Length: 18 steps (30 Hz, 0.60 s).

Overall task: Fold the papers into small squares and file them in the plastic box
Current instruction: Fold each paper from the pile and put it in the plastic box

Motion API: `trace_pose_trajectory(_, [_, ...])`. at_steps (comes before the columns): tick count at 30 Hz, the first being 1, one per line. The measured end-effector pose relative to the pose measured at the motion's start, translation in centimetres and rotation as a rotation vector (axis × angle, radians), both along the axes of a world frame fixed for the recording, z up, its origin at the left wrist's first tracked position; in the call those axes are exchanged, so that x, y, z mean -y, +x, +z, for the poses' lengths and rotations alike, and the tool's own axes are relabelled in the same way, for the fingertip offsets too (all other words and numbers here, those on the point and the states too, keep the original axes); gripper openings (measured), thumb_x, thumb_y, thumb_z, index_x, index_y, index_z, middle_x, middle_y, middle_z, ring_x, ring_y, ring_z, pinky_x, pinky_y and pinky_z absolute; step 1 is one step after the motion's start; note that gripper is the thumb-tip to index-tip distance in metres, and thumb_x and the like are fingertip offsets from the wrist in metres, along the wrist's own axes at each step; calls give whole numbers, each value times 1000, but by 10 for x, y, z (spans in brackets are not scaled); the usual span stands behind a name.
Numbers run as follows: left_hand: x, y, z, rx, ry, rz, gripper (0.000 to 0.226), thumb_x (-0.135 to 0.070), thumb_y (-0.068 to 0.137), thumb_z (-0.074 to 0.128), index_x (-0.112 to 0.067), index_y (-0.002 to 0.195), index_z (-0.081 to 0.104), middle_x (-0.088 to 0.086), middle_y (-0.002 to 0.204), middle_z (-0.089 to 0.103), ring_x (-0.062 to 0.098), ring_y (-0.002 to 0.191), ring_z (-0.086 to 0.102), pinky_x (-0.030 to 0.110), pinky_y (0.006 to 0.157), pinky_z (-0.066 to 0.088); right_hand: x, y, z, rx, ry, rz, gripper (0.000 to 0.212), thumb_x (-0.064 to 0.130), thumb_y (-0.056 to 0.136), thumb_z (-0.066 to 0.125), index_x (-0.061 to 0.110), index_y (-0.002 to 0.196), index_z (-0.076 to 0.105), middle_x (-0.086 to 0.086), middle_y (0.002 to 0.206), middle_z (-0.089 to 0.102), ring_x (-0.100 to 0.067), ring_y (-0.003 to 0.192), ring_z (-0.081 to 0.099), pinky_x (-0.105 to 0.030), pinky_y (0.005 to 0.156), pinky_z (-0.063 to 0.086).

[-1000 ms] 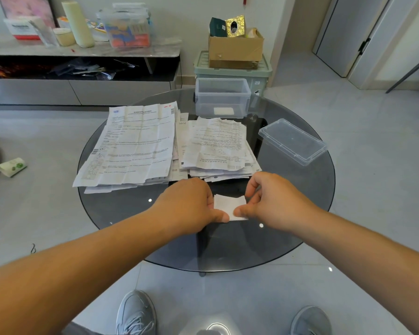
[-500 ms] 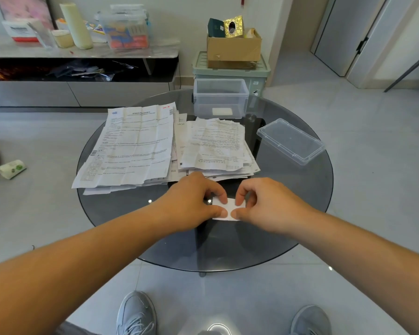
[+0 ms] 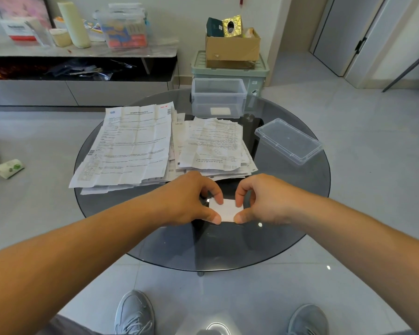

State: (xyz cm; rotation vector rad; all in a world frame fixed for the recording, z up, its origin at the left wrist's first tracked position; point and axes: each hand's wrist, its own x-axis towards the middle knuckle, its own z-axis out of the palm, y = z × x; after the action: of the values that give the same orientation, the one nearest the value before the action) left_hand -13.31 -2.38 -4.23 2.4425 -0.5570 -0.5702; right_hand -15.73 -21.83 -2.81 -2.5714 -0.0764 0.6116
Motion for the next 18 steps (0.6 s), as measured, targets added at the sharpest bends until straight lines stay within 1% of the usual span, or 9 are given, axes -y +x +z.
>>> trace_pose_trajectory(2, [-1, 1, 0, -10, 4, 10, 32, -39, 73, 88, -35, 99, 71, -15, 88, 58, 4, 75, 55, 15, 61, 37, 2, 1, 1, -12, 3, 16, 26, 33, 75, 87, 31, 84, 64, 13, 81, 53, -7, 70, 53, -24, 58, 38])
trace_pose_trajectory(6, [-2, 4, 0, -8, 39, 3, 30, -42, 72, 87, -35, 95, 70, -19, 92, 58, 1, 82, 55, 12, 64, 37, 3, 4, 3, -29, -10, 28, 24, 32, 77, 86, 31, 83, 63, 11, 81, 54, -7, 71, 53, -22, 56, 36])
trace_pose_trajectory(11, [-1, 5, 1, -12, 76, -14, 35, -44, 73, 87, -31, 100, 71, -20, 91, 57, -1, 80, 54, 12, 65, 37, 2, 8, 7, -60, -73, 87, 24, 35, 78, 84, 30, 85, 62, 10, 81, 56, -9, 73, 55, -22, 58, 38])
trace_pose_trajectory(18, [0, 6, 3, -18, 104, -23, 36, -46, 75, 85, -30, 103, 68, -19, 92, 52, 2, 81, 53, 16, 65, 39, -1, 14, 14, -75, -192, 218, 24, 39, 84, 78, 28, 94, 60, 12, 82, 54, -7, 75, 53, -23, 60, 38])
